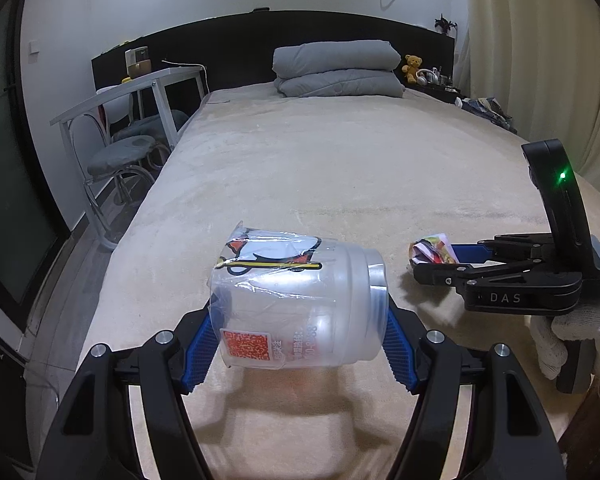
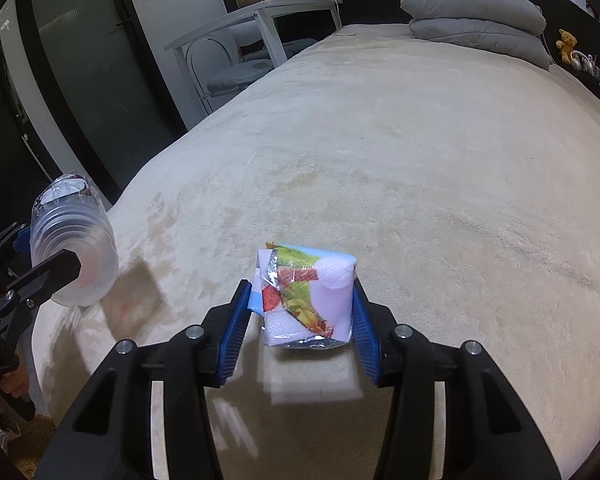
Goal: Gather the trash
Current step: 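Carry the plastic jar and small wrapper down toward the floor bin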
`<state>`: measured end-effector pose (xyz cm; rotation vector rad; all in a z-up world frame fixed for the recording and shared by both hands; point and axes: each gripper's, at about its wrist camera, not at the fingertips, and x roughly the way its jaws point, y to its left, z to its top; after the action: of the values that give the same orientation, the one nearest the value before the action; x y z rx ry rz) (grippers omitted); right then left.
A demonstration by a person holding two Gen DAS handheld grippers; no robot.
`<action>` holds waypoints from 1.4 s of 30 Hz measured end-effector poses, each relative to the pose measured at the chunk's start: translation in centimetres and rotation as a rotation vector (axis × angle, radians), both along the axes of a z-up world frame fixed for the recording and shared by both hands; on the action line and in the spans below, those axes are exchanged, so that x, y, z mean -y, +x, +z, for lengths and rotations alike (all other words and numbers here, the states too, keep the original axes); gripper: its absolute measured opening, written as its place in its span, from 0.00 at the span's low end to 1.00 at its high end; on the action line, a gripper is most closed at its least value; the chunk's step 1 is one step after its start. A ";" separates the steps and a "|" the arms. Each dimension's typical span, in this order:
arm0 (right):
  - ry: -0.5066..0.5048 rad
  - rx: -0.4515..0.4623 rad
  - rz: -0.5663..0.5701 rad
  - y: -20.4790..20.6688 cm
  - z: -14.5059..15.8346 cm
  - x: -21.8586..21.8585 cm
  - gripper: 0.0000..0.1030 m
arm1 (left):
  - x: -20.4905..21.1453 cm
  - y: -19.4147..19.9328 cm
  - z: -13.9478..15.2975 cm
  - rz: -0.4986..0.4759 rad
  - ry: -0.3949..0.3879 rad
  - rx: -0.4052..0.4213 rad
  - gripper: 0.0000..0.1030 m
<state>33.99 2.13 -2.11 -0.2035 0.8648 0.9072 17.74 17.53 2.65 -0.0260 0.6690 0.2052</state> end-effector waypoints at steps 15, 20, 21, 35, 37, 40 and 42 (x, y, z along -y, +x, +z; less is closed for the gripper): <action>0.090 0.006 -0.058 -3.3 5.3 6.7 0.48 | 4.5 -4.2 4.0 -0.028 0.027 0.097 0.67; 0.121 0.004 -0.080 -4.6 7.0 9.8 0.48 | 6.3 -5.8 4.5 -0.034 0.032 0.108 0.67; 0.126 0.002 -0.082 -5.0 7.3 10.4 0.48 | 6.8 -6.1 4.6 -0.041 0.039 0.108 0.67; 0.225 0.042 -0.070 -12.9 10.8 18.7 0.48 | 12.1 -11.3 5.8 -0.095 0.043 0.155 0.67; 0.239 0.055 -0.061 -14.4 11.0 19.7 0.48 | 12.9 -12.3 6.1 -0.107 0.048 0.172 0.67; 0.255 0.075 -0.044 -16.6 11.2 20.7 0.48 | 13.5 -13.5 6.3 -0.107 0.035 0.184 0.67; 0.265 0.082 -0.038 -17.9 11.2 21.5 0.48 | 13.8 -14.2 6.1 -0.107 0.026 0.188 0.67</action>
<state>16.04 -19.33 9.04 0.0054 0.6633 0.9614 3.52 3.68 8.71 0.0149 0.4786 0.1066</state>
